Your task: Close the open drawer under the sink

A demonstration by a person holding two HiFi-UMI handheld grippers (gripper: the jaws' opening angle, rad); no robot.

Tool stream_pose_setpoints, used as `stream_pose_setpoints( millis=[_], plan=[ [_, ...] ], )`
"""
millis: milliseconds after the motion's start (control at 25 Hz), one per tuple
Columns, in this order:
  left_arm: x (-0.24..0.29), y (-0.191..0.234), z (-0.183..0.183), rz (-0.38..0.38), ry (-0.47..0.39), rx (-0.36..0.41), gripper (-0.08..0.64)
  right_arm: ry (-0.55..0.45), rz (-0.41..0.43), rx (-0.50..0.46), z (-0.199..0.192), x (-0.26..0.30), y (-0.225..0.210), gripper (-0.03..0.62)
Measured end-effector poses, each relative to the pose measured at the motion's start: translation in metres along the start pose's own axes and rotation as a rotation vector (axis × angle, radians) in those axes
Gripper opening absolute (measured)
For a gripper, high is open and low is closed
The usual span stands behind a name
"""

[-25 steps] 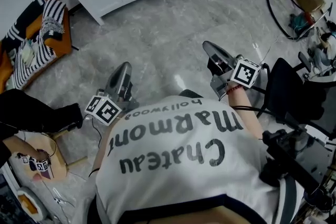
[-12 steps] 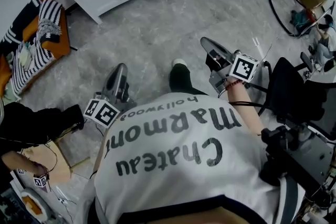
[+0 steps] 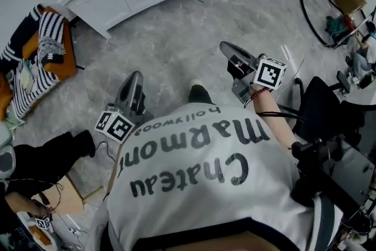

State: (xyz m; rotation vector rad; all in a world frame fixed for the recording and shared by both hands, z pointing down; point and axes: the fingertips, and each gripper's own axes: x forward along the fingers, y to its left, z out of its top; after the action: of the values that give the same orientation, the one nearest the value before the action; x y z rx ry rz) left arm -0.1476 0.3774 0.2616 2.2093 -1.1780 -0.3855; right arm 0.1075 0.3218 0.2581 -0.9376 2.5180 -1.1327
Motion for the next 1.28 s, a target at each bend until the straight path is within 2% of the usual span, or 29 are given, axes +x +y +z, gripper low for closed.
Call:
stream_pose_setpoints(
  millis=[160,440,520,760,1280],
  plan=[
    [0.05,0.009,0.019,0.006,-0.012,0.001,0.009,0.021,0.004,-0.011,0.04,0.024,-0.028,0.012],
    [0.042,0.006,0.021,0.016,-0.07,0.018,0.009,0.039,0.038,-0.044,0.043,0.03,-0.026,0.012],
    [0.056,0.012,0.022,0.03,-0.075,0.007,0.009,0.048,0.068,-0.05,0.055,0.042,-0.031,0.012],
    [0.135,0.039,0.039,0.109,-0.089,-0.02,0.009,0.105,0.089,-0.014,0.111,0.088,-0.093,0.012],
    [0.164,0.06,0.057,0.187,-0.125,-0.001,0.008,0.124,0.111,-0.016,0.143,0.128,-0.137,0.012]
  ],
)
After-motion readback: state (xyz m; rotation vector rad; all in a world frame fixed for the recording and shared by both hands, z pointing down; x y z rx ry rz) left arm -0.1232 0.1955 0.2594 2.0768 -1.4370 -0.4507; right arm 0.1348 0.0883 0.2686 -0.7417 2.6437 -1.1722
